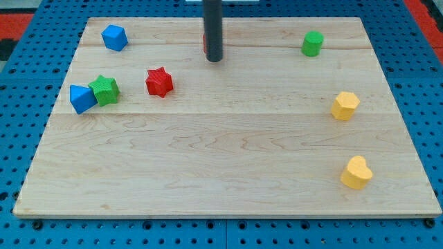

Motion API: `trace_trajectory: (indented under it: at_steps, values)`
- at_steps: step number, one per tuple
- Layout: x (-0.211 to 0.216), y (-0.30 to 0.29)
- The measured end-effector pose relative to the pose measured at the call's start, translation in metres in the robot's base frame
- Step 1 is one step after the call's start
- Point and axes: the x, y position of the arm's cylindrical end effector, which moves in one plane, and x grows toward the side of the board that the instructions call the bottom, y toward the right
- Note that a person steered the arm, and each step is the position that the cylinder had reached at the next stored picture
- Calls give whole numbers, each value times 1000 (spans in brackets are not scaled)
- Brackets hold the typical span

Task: Move the red circle to the top center

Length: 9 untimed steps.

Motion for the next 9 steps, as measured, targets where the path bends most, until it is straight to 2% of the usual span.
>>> trace_trajectory:
  at_steps: [2, 4, 5, 6, 9]
  values:
    - [-36, -16]
    - [-35, -72]
    - [-54, -83]
    - [-73, -75]
    - [-61, -56]
